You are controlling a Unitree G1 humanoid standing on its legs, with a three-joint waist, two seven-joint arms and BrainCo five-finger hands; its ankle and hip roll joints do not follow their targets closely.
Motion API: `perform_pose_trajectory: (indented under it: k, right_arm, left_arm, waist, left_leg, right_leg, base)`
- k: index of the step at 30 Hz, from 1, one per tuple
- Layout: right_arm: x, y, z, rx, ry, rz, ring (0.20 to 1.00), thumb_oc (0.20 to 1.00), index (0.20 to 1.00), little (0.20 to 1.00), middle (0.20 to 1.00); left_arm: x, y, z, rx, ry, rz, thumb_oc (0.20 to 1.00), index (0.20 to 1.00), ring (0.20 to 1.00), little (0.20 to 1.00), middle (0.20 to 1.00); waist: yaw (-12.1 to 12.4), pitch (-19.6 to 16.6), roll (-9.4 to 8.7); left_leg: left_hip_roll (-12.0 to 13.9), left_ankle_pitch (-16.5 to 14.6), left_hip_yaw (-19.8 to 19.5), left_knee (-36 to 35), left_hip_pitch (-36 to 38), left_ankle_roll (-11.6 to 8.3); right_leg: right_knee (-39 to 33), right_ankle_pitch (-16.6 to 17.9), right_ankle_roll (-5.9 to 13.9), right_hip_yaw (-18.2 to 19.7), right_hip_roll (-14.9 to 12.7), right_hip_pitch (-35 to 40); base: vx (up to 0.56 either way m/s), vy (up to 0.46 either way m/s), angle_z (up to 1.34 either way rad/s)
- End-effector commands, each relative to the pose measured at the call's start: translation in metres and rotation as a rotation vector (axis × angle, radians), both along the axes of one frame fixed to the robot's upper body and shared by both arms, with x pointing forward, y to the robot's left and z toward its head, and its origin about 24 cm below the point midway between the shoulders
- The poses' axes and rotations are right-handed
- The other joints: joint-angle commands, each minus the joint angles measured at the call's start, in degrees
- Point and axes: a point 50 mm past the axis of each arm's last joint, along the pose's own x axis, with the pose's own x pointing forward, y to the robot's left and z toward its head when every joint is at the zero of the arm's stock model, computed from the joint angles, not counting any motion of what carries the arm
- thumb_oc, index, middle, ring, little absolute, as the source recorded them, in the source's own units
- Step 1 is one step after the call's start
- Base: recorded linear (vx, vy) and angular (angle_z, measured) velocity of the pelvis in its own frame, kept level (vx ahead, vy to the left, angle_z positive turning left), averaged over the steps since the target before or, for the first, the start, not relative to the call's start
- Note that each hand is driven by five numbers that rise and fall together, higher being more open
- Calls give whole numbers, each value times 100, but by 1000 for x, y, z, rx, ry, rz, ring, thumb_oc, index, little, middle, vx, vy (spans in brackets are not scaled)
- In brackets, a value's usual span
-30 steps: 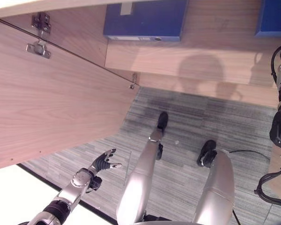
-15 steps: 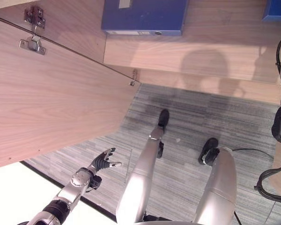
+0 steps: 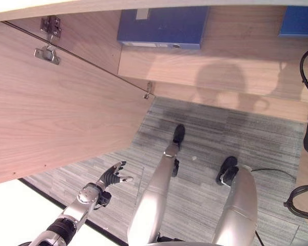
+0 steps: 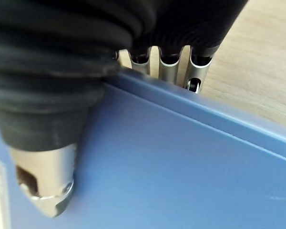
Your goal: Put the empty folder in the office cabinet
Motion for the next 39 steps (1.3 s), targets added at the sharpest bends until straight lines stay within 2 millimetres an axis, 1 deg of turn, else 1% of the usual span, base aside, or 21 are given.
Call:
perform_pose_trajectory:
  k: [1,3,4,5,6,7,8,11,15,16,21,26,30,34,37,39]
  right_arm:
    - [-17,-14,33,-95,19,-60,1000,1000,1000,1000,1000]
    - [-16,-14,30,-87,48,-62,1000,1000,1000,1000,1000]
    - [-17,-17,19,-110,167,-62,1000,1000,1000,1000,1000]
    - [-16,-18,13,-101,201,-60,1000,1000,1000,1000,1000]
    - [-17,-21,0,-47,250,-60,1000,1000,1000,1000,1000]
    - [-18,-23,-3,-32,265,-66,1000,1000,1000,1000,1000]
    - [-20,-25,-10,3,301,-78,1000,1000,1000,1000,1000]
    - [-22,-27,-18,1,379,-107,1000,1000,1000,1000,1000]
    - [-26,-32,-24,-30,458,-146,1000,1000,1000,1000,1000]
    - [-28,-33,-32,-9,489,-152,1000,1000,1000,1000,1000]
    - [-23,-27,-40,-16,528,-148,1000,1000,1000,1000,1000]
    - [-19,-24,-47,-28,535,-142,1000,1000,1000,1000,1000]
    - [-21,-29,-50,-45,548,-150,1000,1000,1000,1000,1000]
    - [-26,-36,-56,-46,565,-156,1000,1000,1000,1000,1000]
    - [-28,-39,-65,-37,581,-161,1000,1000,1000,1000,1000]
    - [-30,-41,-76,-18,603,-162,1000,1000,1000,1000,1000]
  left_arm:
    - [8,31,11,103,-20,61,1000,1000,1000,1000,1000]
    - [8,32,11,114,-21,63,1000,1000,1000,1000,1000]
    - [7,33,8,136,-9,60,1000,1000,1000,1000,1000]
    - [7,32,8,140,-11,56,1000,1000,1000,1000,1000]
    - [7,29,6,147,-8,42,1000,1000,1000,1000,1000]
    - [6,27,5,147,-3,37,1000,1000,1000,1000,1000]
    - [4,22,1,139,8,27,1000,1000,1000,1000,1000]
    - [0,16,-6,131,30,26,1000,1000,1000,1000,1000]
    - [-1,9,-8,118,29,21,1000,1000,1000,1000,1000]
    - [-1,5,-9,108,24,19,1000,1000,1000,1000,1000]
    - [-3,1,-12,89,29,30,1000,1000,1000,1000,1000]
    - [-9,5,-13,80,40,31,1000,1000,1000,1000,1000]
    - [-12,6,-14,60,54,43,1000,1000,1000,1000,1000]
    - [-14,2,-17,40,67,44,1000,1000,1000,1000,1000]
    - [-15,-1,-17,24,68,36,1000,1000,1000,1000,1000]
    - [-16,-2,-18,14,71,38,1000,1000,1000,1000,1000]
  waist:
    - [115,83,-170]
    - [121,78,-175]
    - [134,68,-189]
    - [136,72,-182]
    - [129,65,-174]
    - [137,56,-173]
    - [144,46,-162]
    - [154,41,-174]
    - [149,38,-173]
    - [147,24,-184]
    - [159,-11,-201]
    - [185,-42,-229]
    - [235,-85,-240]
    - [253,-112,-220]
    - [268,-145,-221]
    - [286,-171,-206]
  left_leg:
    - [118,-1454,-48,647,252,-9]
    - [116,-1451,-53,641,252,-4]
    - [110,-1447,-60,628,261,-3]
    - [113,-1447,-62,614,264,0]
    - [101,-1442,-67,592,270,3]
    - [99,-1438,-69,571,285,9]
    - [102,-1424,-64,536,308,17]
    - [95,-1393,-86,461,376,30]
    - [97,-1345,-111,337,468,28]
    - [110,-1321,-127,274,513,20]
    - [130,-1242,-181,8,781,-3]
    - [189,-1101,-252,-374,1099,-49]
    - [211,-997,-327,-670,1335,-78]
    - [230,-904,-369,-895,1541,-88]
    - [250,-844,-399,-1076,1715,-92]
    - [268,-797,-432,-1192,1844,-92]
  right_leg:
    - [-646,-114,542,471,-26,708]
    - [-647,-117,537,466,-22,718]
    - [-649,-118,526,463,-22,724]
    - [-645,-123,523,456,-22,720]
    - [-672,-129,513,448,-10,738]
    - [-684,-125,511,439,-9,752]
    - [-716,-120,508,423,-13,787]
    - [-770,-118,503,397,-7,882]
    - [-855,-87,516,353,-2,983]
    - [-895,-75,529,319,2,1033]
    - [-1081,-22,555,248,37,1316]
    - [-1397,64,589,138,61,1628]
    - [-1615,135,629,30,56,1839]
    - [-1721,185,653,-28,53,1982]
    - [-1852,220,667,-79,50,2125]
    - [-1966,254,680,-122,68,2265]
  base:
    - [0,0,0]
    - [0,0,0]
    - [0,0,0]
    - [0,0,0]
    - [0,0,0]
    - [0,0,0]
    - [0,0,0]
    - [0,0,0]
    - [0,0,0]
    - [0,0,0]
    - [0,0,0]
    - [11,-30,5]
    - [8,-36,3]
    - [4,-6,1]
    - [10,-25,1]
    - [25,-27,3]
